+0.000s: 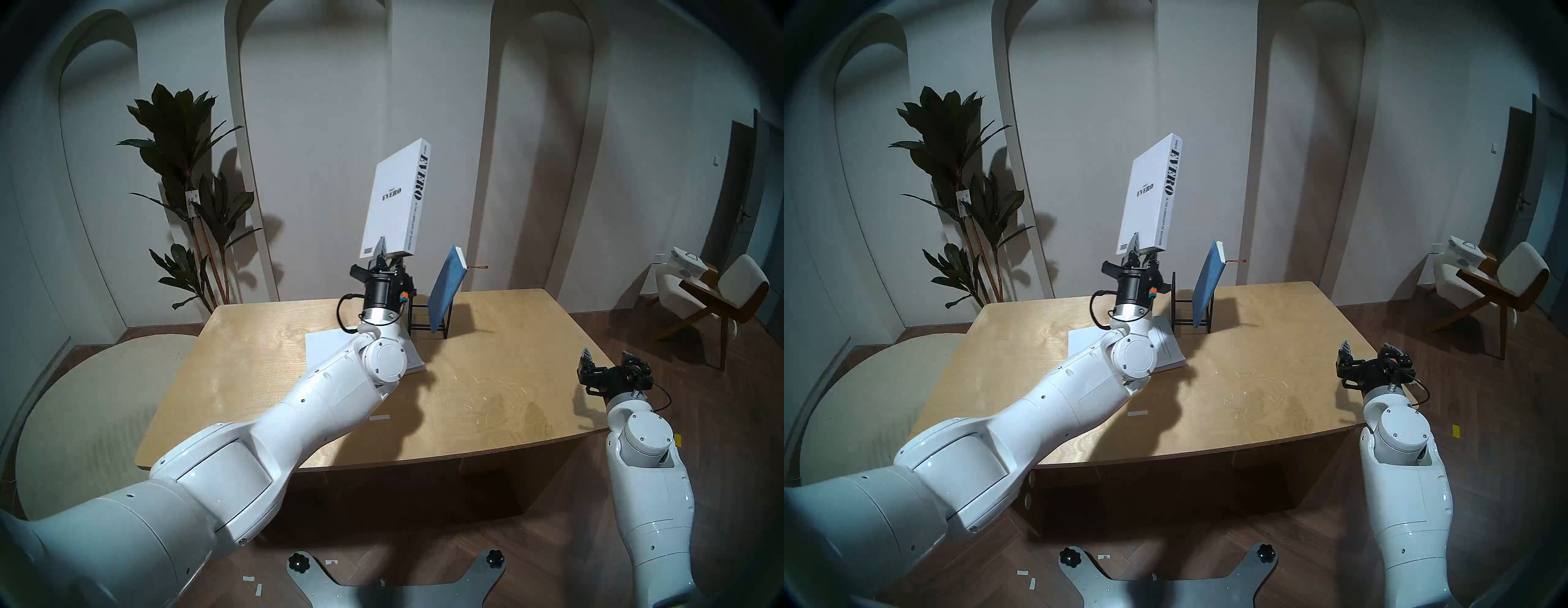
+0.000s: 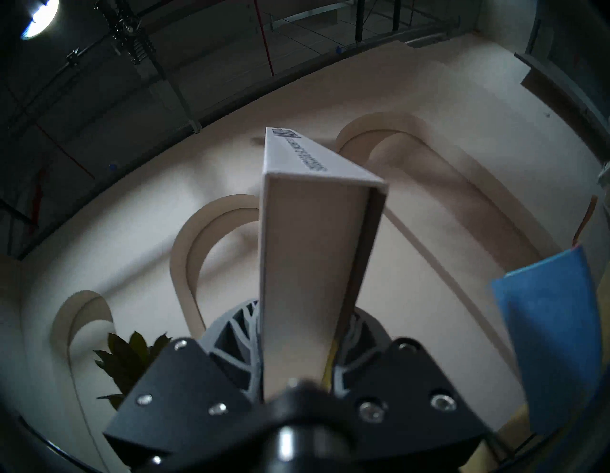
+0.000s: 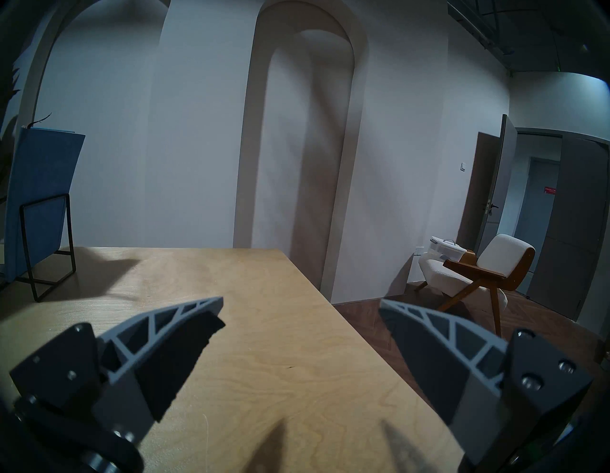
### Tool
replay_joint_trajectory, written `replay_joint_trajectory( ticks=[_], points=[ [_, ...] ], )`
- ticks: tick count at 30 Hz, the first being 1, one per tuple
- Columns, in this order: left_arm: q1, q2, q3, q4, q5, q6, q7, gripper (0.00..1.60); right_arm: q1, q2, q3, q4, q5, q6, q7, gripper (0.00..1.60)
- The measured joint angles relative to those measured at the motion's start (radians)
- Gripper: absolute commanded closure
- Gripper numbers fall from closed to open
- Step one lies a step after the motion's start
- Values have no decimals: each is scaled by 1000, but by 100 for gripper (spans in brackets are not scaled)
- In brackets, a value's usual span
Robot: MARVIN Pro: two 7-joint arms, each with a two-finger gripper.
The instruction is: Stack the books into one stack
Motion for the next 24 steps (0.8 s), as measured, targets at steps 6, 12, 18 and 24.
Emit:
replay_joint_trajectory(
  ticks=[6, 12, 18, 24],
  points=[
    [21, 73, -2, 7, 83, 36, 73, 160, 1, 0, 0, 4, -1, 0, 1, 0],
    [65, 153, 22, 7, 177, 63, 147, 160, 3, 0, 0, 7, -2, 0, 3, 0],
    [97, 221, 70, -11, 279, 76, 202, 160, 5, 0, 0, 10, -2, 0, 4, 0],
    [101, 298, 121, -49, 400, 84, 246, 160, 7, 0, 0, 11, -3, 0, 5, 0]
  ],
)
